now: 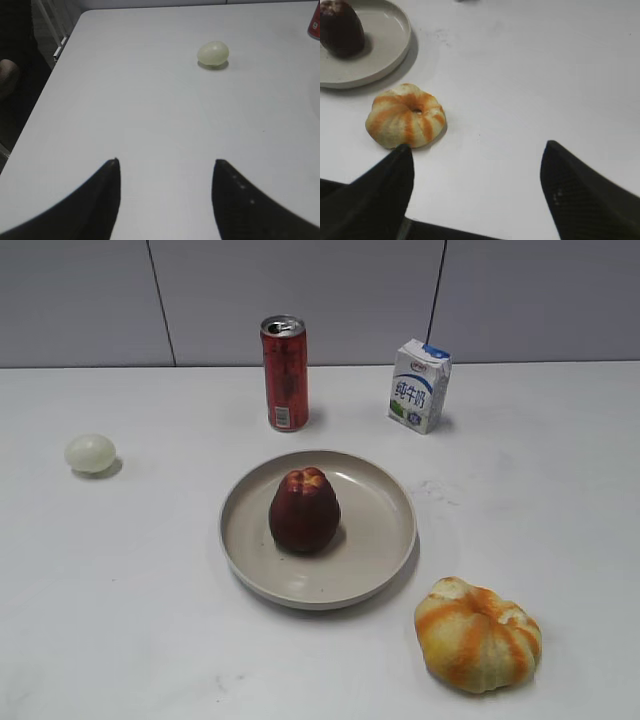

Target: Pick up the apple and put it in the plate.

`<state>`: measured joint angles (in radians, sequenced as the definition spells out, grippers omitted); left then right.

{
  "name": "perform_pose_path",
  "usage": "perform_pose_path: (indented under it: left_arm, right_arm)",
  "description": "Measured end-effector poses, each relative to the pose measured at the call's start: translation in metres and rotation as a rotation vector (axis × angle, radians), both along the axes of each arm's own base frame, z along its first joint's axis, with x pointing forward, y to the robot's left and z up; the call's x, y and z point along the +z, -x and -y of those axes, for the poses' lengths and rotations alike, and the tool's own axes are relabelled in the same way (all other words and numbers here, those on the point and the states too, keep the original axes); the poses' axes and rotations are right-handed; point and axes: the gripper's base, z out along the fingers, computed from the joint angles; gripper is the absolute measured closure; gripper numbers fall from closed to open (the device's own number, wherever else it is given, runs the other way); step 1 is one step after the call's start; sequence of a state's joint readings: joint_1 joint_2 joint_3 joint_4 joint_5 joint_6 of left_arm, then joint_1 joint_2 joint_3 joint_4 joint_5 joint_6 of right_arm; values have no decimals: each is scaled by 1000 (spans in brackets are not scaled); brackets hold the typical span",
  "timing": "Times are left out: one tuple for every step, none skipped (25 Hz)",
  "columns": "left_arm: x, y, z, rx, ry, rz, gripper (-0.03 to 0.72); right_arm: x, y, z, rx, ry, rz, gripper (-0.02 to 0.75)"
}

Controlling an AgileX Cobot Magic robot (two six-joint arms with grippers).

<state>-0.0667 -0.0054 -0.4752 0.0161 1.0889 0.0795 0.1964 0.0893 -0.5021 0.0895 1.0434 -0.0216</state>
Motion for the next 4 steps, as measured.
perform_pose_path:
  left_arm:
    - [0, 0, 0, 0, 0, 0, 243]
    - [0, 0, 0, 0, 0, 0, 243]
    - [0, 0, 0, 0, 0, 0, 243]
    - [0, 0, 0, 0, 0, 0, 243]
  right_arm:
    - [0, 3, 1, 0, -5, 23, 146]
    - [0, 8, 2, 0, -10, 49, 146]
    - [0, 11, 2, 0, -14, 70, 146]
    - [0, 13, 3, 0, -16, 82, 146]
